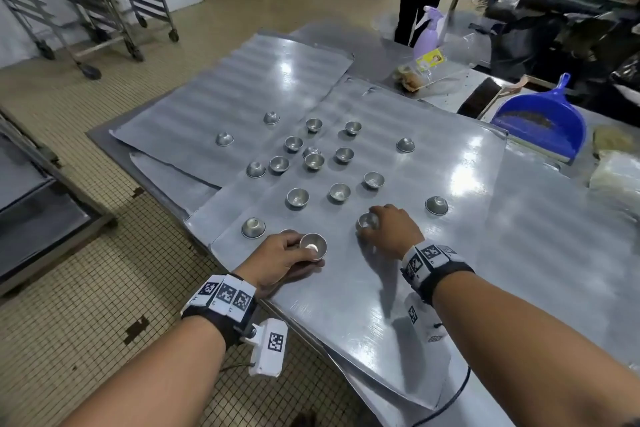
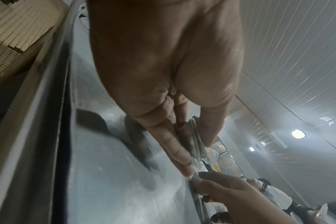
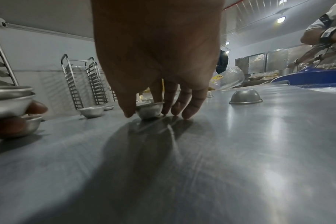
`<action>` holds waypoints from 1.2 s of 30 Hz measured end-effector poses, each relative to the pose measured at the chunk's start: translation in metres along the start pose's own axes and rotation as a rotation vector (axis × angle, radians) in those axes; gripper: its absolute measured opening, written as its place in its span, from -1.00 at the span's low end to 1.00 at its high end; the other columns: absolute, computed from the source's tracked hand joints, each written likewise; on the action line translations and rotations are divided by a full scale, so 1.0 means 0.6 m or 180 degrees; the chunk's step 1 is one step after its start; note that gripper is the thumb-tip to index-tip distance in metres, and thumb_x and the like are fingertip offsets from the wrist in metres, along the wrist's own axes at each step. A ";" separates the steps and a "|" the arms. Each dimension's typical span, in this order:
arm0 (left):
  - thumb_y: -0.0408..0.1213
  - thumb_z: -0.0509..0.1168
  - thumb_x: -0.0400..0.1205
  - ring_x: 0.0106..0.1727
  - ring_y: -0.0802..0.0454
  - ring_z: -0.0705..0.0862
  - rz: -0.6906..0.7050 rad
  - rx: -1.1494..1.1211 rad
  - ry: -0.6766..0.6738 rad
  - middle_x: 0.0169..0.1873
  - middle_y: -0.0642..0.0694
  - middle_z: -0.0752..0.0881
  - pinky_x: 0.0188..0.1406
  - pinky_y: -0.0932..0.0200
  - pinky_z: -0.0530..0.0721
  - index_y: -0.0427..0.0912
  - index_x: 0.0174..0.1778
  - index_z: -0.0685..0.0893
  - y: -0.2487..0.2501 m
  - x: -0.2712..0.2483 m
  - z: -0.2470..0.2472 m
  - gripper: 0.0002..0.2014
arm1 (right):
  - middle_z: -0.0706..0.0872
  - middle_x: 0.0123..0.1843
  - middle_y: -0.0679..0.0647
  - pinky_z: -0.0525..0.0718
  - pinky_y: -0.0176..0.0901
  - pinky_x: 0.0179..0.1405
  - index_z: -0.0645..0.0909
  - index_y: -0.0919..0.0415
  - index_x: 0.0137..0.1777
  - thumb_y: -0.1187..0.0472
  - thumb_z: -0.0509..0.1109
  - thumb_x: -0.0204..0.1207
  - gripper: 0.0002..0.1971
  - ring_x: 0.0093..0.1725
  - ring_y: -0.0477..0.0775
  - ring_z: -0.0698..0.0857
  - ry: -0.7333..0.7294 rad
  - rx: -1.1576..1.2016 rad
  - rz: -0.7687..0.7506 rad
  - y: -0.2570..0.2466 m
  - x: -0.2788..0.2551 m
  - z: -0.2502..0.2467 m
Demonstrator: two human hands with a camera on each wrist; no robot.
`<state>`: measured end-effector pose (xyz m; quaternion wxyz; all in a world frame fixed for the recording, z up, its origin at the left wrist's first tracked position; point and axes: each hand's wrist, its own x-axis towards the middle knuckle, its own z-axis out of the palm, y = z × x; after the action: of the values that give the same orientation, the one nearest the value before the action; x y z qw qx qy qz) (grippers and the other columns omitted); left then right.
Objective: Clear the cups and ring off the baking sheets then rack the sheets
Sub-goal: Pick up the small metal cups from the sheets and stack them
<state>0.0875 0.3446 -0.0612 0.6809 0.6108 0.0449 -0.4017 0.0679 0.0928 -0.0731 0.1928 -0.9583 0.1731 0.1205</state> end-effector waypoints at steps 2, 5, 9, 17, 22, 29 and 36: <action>-0.48 0.42 0.62 0.14 -0.34 0.81 -0.0024 -0.0012 0.0049 0.07 -0.45 0.80 0.42 -0.20 0.62 -0.40 0.24 0.64 -0.002 0.002 0.002 -0.72 | 0.61 0.39 0.15 0.56 0.06 0.29 0.52 0.10 0.49 -0.10 0.38 0.56 -0.46 0.37 0.25 0.55 -0.0036 0.0045 0.0001 -0.001 -0.006 -0.002; -0.41 0.41 0.65 0.13 -0.35 0.81 -0.0026 -0.0152 0.0106 0.09 -0.46 0.79 0.38 -0.16 0.67 -0.38 0.22 0.67 0.002 0.003 0.004 -0.76 | 0.71 0.27 0.15 0.63 0.04 0.20 0.59 0.13 0.40 -0.08 0.46 0.50 -0.49 0.26 0.21 0.65 0.0008 0.0336 -0.0128 -0.016 -0.024 -0.011; -0.22 0.34 0.72 0.11 -0.40 0.81 -0.0019 -0.0536 0.0265 0.07 -0.45 0.80 0.33 -0.24 0.69 -0.42 0.24 0.67 0.011 0.006 0.004 -0.68 | 0.78 0.10 0.00 0.65 -0.03 0.10 0.67 0.07 0.26 -0.06 0.54 0.47 -0.60 0.09 0.06 0.71 0.0393 0.1080 -0.0557 -0.062 -0.068 -0.021; -0.14 0.18 0.80 -0.18 -0.17 0.85 0.0126 -0.0835 0.0270 -0.18 -0.34 0.85 0.06 -0.04 0.80 -0.34 0.00 0.68 0.028 -0.011 0.012 -0.68 | 0.78 0.26 -0.05 0.65 -0.05 0.15 0.55 -0.03 0.46 -0.17 0.54 0.45 -0.40 0.17 0.06 0.73 0.0348 0.0898 -0.0948 -0.119 -0.113 0.010; -0.20 0.24 0.78 -0.23 -0.12 0.77 0.0199 -0.0744 0.0255 -0.19 -0.31 0.82 0.02 0.00 0.76 -0.35 0.00 0.71 0.017 -0.015 -0.002 -0.72 | 0.79 0.25 -0.03 0.66 -0.03 0.10 0.55 -0.08 0.48 -0.22 0.52 0.44 -0.39 0.16 0.10 0.74 0.0397 0.0785 -0.0996 -0.140 -0.121 0.026; -0.41 0.26 0.74 -0.11 -0.09 0.77 0.0315 -0.0634 0.0104 0.01 -0.42 0.75 0.04 0.02 0.79 -0.54 0.26 0.66 -0.001 -0.042 -0.038 -0.73 | 0.69 0.44 -0.03 0.57 -0.08 0.30 0.49 -0.06 0.58 -0.33 0.44 0.46 -0.28 0.39 0.04 0.64 0.0307 0.0699 -0.1262 -0.163 -0.125 0.044; -0.43 0.28 0.73 0.08 -0.38 0.80 0.0358 -0.0738 0.0734 0.05 -0.53 0.78 -0.01 0.07 0.83 -0.51 0.24 0.65 -0.007 -0.067 -0.093 -0.76 | 0.59 0.53 0.07 0.54 0.02 0.42 0.42 0.07 0.62 -0.13 0.26 0.68 -0.44 0.46 0.11 0.58 0.0229 0.0583 -0.1039 -0.167 -0.080 0.050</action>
<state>0.0817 0.4131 -0.0562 0.7585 0.5717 0.1344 -0.2823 0.0573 0.2055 -0.0529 0.2899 -0.9558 0.0323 0.0370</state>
